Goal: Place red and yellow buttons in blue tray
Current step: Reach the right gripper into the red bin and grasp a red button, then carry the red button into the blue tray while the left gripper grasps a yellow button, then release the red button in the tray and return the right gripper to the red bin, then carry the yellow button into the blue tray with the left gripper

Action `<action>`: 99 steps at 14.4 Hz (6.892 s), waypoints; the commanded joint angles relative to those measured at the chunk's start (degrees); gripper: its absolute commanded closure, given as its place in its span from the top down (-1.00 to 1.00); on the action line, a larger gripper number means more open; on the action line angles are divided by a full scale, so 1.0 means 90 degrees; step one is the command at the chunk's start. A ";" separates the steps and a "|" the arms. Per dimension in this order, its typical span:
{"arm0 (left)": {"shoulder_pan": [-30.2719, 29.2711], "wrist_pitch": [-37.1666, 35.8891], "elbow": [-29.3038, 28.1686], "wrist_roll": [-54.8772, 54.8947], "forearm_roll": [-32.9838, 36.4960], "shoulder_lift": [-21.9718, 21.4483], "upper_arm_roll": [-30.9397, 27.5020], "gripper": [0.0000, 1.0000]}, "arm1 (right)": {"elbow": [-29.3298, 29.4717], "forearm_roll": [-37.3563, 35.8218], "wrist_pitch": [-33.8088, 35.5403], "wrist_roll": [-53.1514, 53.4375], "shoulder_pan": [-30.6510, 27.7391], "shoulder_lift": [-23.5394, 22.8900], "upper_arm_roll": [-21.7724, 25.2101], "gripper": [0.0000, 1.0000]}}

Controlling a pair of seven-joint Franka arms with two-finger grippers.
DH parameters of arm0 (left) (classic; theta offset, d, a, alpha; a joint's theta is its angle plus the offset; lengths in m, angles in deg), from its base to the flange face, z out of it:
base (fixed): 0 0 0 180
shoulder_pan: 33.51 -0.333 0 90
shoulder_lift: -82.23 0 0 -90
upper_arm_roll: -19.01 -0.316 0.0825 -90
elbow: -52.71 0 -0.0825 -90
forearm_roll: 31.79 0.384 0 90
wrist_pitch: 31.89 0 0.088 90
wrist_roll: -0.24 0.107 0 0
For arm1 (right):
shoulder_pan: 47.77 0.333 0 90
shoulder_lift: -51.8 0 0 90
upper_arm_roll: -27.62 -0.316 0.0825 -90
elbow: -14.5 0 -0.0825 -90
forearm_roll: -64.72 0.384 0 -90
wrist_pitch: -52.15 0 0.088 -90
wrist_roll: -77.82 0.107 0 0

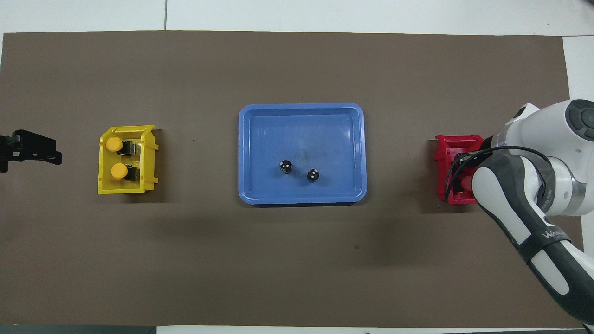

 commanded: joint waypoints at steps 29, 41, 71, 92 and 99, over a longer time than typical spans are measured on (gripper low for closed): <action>0.0509 0.4995 -0.3580 -0.0706 0.0004 0.0296 0.0102 0.97 | 0.6533 0.0625 0.2182 0.4856 0.2947 -0.3735 -0.0183 -0.81; 0.0139 0.4454 -0.2800 -0.0199 0.0014 0.0766 0.0044 0.44 | 0.5078 0.0577 0.1499 0.4846 0.3113 -0.3256 -0.0183 -0.78; 0.0148 0.4393 -0.3218 -0.0433 0.0014 0.0787 0.0063 -0.17 | 0.1086 0.0362 0.1793 0.0442 0.0282 0.0307 -0.0125 0.58; 0.3357 0.3277 0.1214 -0.3623 -0.0280 0.3322 0.0054 -0.97 | -0.0956 0.0362 0.0016 -0.0808 -0.0275 0.0923 -0.0125 0.24; 0.3820 0.3407 0.2016 -0.3968 -0.0016 0.4312 -0.0161 -0.97 | -0.1124 0.0362 -0.0171 -0.0847 -0.0304 0.0933 -0.0125 0.21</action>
